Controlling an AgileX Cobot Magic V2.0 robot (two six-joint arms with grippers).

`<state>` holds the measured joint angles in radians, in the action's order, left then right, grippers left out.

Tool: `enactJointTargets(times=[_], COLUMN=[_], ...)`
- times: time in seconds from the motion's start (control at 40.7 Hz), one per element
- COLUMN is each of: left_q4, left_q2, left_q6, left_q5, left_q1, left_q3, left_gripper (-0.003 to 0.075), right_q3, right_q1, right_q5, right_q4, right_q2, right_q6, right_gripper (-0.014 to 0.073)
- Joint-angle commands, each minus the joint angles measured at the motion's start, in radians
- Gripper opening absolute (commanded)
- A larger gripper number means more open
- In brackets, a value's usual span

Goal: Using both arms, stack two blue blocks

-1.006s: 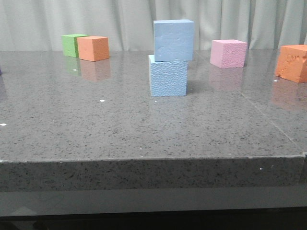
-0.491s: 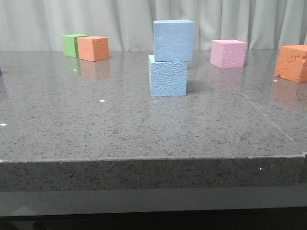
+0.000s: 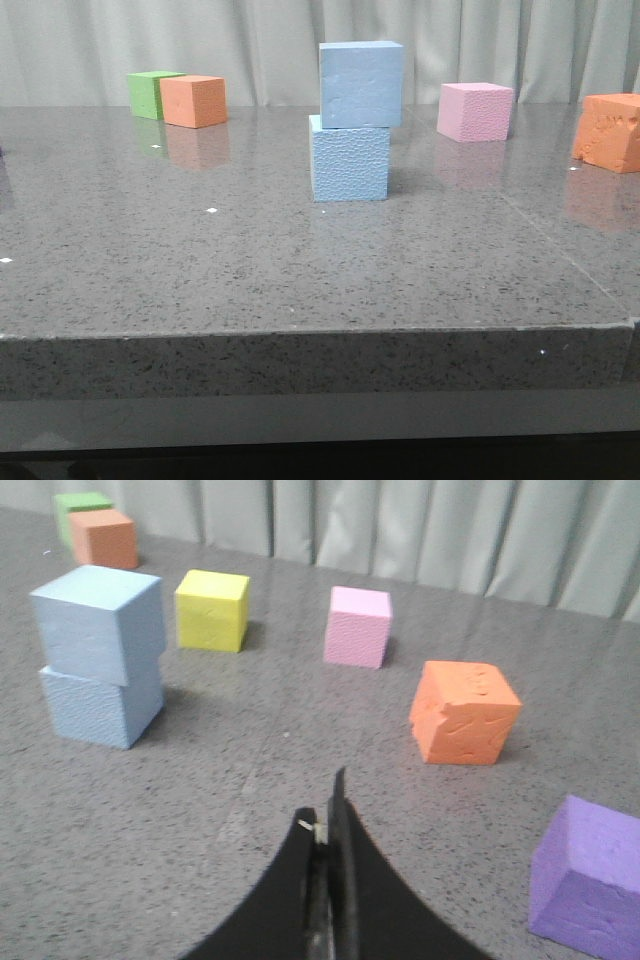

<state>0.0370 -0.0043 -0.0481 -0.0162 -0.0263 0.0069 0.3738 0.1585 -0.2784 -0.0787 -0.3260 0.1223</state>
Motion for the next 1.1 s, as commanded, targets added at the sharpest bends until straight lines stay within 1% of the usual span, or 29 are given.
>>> enactJointTargets(times=[0.0, 0.147, 0.295, 0.368, 0.466, 1.08], left_q4=[0.001, 0.001, 0.001, 0.001, 0.001, 0.001], left_q2=[-0.020, -0.020, -0.020, -0.020, -0.020, -0.018], left_q6=[0.000, 0.000, 0.000, 0.000, 0.000, 0.000], left_q5=[-0.076, -0.076, -0.076, -0.076, -0.076, -0.076], left_q1=[0.007, 0.007, 0.007, 0.007, 0.007, 0.007], left_q3=[0.002, 0.002, 0.002, 0.002, 0.002, 0.002], left_gripper=[-0.0020, -0.0020, -0.0020, -0.0020, -0.0020, -0.0020], right_q3=[-0.088, -0.255, -0.398, -0.391, -0.396, -0.396], right_q1=[-0.027, -0.063, -0.078, -0.087, -0.106, -0.110], right_q5=[0.210, 0.345, 0.450, 0.384, 0.347, 0.331], right_q4=[0.008, -0.006, -0.006, -0.006, -0.006, -0.017], right_q2=[0.062, 0.170, 0.253, 0.296, 0.361, 0.356], right_q6=[0.012, 0.011, 0.011, 0.010, 0.010, -0.001], right_gripper=[-0.0069, -0.0069, -0.0069, -0.0069, -0.0069, -0.0069])
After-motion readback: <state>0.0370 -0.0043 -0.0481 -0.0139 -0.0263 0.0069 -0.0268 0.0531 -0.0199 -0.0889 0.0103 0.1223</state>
